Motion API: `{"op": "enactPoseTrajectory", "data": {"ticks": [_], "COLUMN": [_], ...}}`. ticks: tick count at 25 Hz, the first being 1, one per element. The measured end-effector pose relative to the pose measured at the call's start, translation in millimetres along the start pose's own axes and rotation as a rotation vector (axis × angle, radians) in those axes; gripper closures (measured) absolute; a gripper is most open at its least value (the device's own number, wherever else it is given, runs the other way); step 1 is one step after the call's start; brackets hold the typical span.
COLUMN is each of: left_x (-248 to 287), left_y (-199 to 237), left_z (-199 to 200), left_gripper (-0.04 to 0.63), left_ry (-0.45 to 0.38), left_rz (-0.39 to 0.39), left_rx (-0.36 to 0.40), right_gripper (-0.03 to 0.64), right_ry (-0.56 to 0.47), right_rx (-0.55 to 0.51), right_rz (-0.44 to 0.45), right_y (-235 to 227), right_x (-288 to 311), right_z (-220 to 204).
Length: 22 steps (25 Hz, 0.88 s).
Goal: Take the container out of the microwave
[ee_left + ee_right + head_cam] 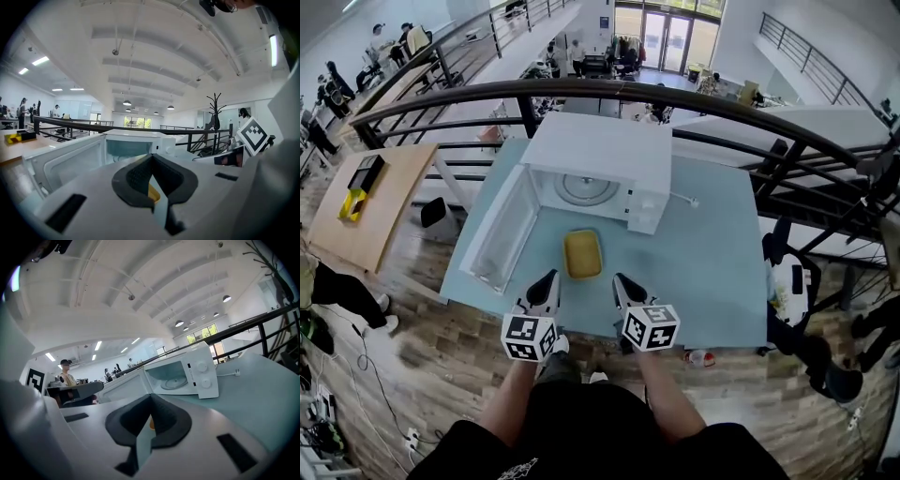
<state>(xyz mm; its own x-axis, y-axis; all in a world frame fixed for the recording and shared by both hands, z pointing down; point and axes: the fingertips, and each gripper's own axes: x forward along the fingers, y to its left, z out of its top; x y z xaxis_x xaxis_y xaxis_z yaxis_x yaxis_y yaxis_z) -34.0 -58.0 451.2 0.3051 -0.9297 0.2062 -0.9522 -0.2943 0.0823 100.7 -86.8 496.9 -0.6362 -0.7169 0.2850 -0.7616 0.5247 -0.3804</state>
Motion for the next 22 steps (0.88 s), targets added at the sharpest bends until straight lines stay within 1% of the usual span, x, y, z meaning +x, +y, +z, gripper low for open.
{"op": "enactPoseTrajectory", "data": {"ticks": [6, 11, 17, 22], "left_x": [-11, -13, -18, -27], "left_y": [0, 8, 21, 41], "left_z": [28, 43, 55, 67], "left_gripper": [0.588, 0.588, 0.588, 0.588], "left_ry": [-0.061, -0.106, -0.121, -0.133], "left_rz": [-0.005, -0.008, -0.047, -0.070], "left_rx": [0.012, 0.020, 0.026, 0.035], "right_gripper": [0.611, 0.611, 0.611, 0.611], "right_ry": [-0.045, -0.079, -0.125, -0.165], "right_rx": [-0.064, -0.089, -0.085, -0.128], "right_rz": [-0.010, -0.032, -0.072, -0.114], "right_y": [11, 16, 28, 47], "right_x": [-10, -17, -22, -29], "right_z": [23, 35, 49, 65]}}
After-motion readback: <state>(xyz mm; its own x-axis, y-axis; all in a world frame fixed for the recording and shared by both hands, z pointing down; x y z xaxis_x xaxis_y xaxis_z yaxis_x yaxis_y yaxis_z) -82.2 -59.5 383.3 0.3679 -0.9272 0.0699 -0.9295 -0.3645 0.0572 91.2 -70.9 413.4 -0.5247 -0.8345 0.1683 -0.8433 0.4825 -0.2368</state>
